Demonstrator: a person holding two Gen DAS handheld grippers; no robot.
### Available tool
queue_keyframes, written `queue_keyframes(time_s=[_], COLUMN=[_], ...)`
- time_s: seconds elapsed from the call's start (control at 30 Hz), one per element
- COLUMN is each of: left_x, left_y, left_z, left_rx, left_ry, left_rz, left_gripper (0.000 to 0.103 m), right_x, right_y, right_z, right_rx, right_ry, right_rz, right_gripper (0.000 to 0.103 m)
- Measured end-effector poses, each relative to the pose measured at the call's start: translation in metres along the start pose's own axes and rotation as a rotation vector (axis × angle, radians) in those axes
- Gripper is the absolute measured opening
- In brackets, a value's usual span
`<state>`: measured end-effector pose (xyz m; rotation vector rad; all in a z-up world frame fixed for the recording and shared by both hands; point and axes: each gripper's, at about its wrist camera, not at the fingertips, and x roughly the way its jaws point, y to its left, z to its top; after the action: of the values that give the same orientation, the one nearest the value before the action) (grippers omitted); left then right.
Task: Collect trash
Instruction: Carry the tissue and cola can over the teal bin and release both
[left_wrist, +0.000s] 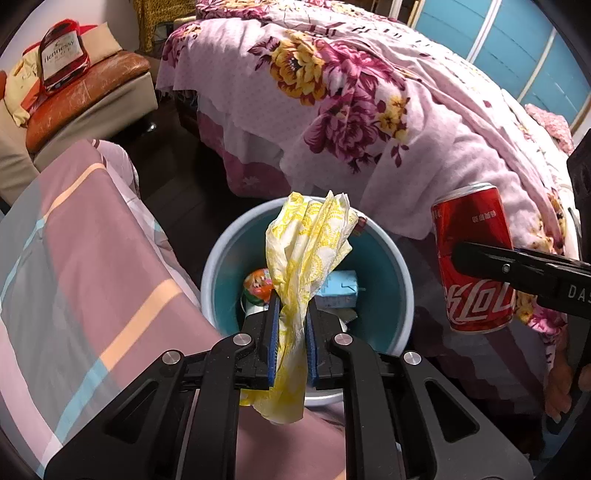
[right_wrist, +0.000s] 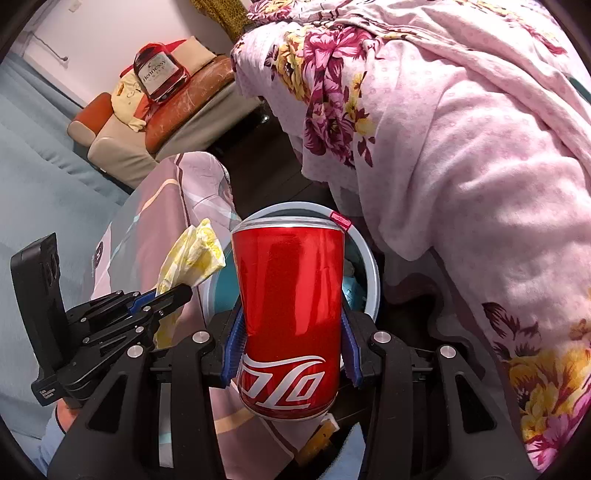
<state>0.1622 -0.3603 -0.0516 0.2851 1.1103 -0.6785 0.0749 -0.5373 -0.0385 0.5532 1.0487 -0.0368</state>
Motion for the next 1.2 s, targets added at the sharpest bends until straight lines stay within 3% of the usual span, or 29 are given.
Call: queue_keyframes(time_s=[0.13, 0.23, 0.3, 0.4, 0.5, 1.2], left_x=[0.003, 0.003, 0.0, -0.006, -0.008, -0.019], left_y=[0.005, 0.009, 0.012, 0.016, 0.02, 0.063], left_z=[0.005, 0.008, 0.01, 0.011, 0.01, -0.019], left_rx=[-0.006, -0.006, -0.015, -0.027, -0.03, -0.102], left_ry=[-0.005, -0.014, -0.034, -0.073, -0.079, -0.084], left_rz=[-0.01, -0.005, 0.014, 0.033, 0.046, 0.079], left_gripper=[0.014, 0.029, 0.063, 0.087, 0.092, 0.095], right_x=[0.003, 0.003, 0.002, 0.001, 0.003, 0.031], right_y=[0.004, 0.007, 0.009, 0.012, 0.016, 0.054], right_z=[0.005, 0.008, 0.008, 0.009, 0.01, 0.013], right_rx=[-0.002, -0.004, -0.006, -0.006, -0.007, -0.065], right_ry=[0.004, 0.0, -0.002, -0.004, -0.001, 0.058], right_rz=[-0.007, -0.018, -0.025, -0.032, -0.036, -0.099], right_gripper=[0.042, 0.042, 0.042, 0.042, 0.042, 0.042])
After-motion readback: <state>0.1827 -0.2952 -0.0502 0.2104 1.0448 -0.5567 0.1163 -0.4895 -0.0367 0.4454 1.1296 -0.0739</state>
